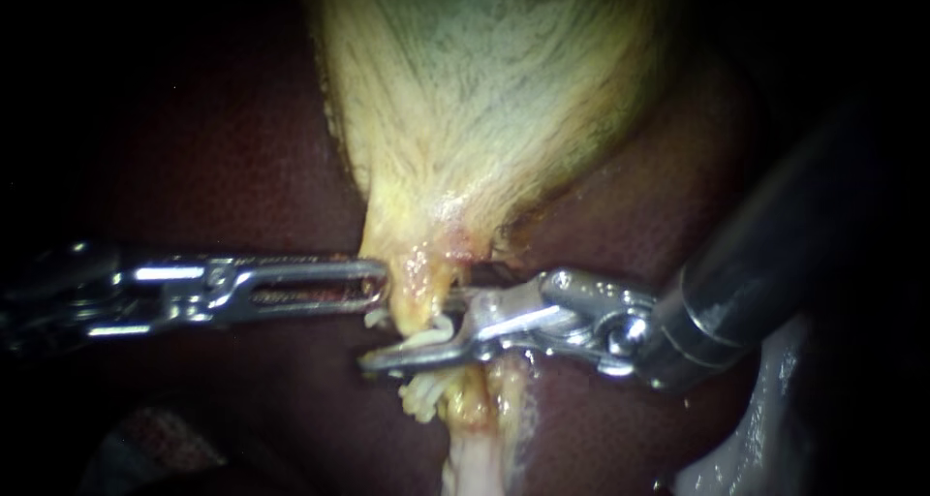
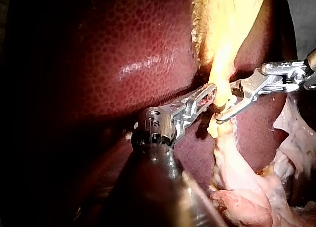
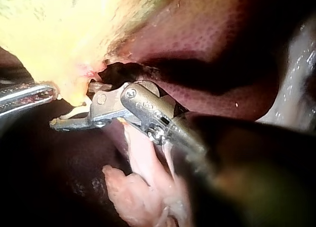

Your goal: Clipping third clip left tube

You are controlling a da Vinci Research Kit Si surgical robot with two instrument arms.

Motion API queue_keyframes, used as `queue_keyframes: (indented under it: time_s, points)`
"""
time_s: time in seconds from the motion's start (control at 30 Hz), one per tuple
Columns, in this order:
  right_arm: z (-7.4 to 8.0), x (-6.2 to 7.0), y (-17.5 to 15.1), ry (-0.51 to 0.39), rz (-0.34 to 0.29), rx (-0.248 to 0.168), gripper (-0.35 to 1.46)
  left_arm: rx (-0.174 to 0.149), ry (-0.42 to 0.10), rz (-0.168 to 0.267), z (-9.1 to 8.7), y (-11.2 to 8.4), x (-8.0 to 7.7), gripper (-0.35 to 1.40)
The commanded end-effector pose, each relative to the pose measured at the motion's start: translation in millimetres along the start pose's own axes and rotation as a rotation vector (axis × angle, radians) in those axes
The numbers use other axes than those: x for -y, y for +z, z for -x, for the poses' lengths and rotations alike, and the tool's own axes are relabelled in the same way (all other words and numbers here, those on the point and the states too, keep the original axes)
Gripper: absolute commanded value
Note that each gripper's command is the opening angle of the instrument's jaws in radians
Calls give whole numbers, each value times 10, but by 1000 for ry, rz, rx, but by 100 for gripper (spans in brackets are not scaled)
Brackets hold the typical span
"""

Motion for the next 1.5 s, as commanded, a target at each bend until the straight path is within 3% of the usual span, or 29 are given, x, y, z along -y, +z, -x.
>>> queue_keyframes:
  time_s: [0.03, 0.4, 0.73, 0.83, 1.0, 1.5]
  points:
    - [0, 0, -1, 15, 0, 0, 42, -1, 0, -2, 0, 0, 0, -35]
    - [-11, 2, -12, 60, 0, -3, 39, -1, 0, -2, 0, 0, 0, -35]
    - [-15, 4, -13, 74, -1, -5, 26, -1, 0, -2, 0, 0, 0, -35]
    - [-15, 4, -15, 86, -1, -4, 10, -1, 1, -1, 0, 0, 0, -35]
    - [-12, 3, -20, 91, 5, -8, -35, -1, 1, -2, 0, 1, 0, -35]
    - [-9, -1, -19, 89, 20, 8, -35, -1, 1, -1, 0, 1, 0, -35]
